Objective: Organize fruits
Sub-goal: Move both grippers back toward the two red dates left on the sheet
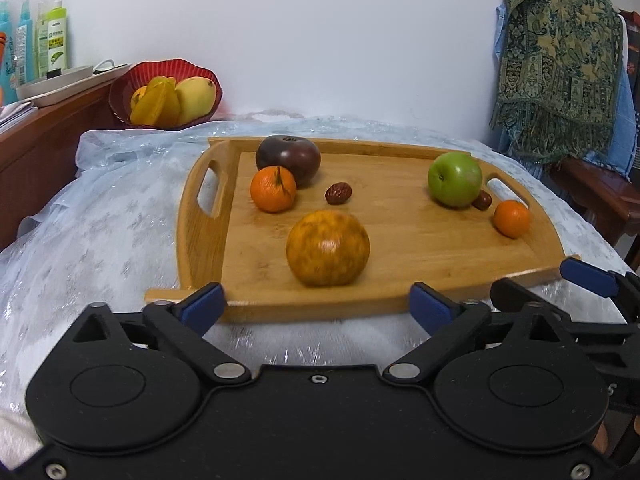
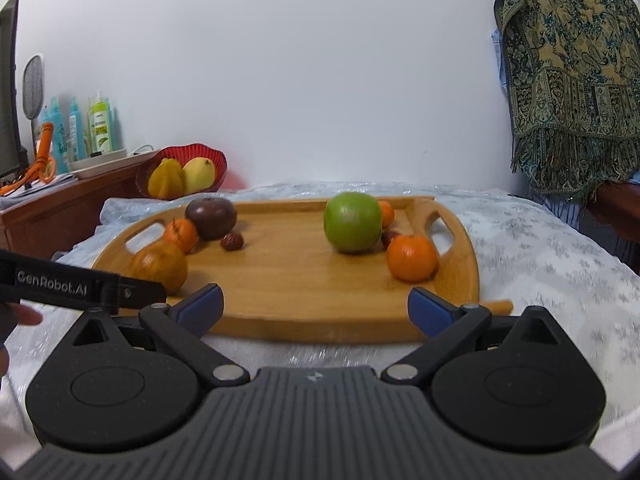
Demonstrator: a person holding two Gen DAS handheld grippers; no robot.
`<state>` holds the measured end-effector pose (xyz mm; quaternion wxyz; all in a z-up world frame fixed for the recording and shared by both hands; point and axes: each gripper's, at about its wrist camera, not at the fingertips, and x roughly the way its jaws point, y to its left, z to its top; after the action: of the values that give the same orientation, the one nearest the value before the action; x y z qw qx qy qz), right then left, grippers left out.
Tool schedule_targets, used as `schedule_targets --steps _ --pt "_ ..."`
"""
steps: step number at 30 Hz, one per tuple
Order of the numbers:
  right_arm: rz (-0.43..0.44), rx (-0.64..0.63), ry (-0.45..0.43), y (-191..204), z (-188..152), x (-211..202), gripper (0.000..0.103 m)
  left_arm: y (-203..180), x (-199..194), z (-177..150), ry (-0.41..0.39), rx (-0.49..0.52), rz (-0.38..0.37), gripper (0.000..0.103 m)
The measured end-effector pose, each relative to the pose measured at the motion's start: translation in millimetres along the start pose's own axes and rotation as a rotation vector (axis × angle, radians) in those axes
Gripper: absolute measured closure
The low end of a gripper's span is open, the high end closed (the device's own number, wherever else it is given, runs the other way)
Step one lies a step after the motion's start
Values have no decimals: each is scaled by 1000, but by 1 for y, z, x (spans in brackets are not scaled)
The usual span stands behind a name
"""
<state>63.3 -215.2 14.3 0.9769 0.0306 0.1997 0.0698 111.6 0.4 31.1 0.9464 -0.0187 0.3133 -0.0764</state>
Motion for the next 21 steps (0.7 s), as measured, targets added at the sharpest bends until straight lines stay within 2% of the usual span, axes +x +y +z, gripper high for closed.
schedule_targets --steps 7,13,21 --pt "-18 16 12 8 -20 -22 0 3 -20 -21 -19 9 3 3" --pt "-40 38 40 13 -37 -36 0 8 -27 -40 8 -36 -20 3" --pt "-60 -18 49 28 -48 -46 0 8 -34 -56 12 -26 15 3"
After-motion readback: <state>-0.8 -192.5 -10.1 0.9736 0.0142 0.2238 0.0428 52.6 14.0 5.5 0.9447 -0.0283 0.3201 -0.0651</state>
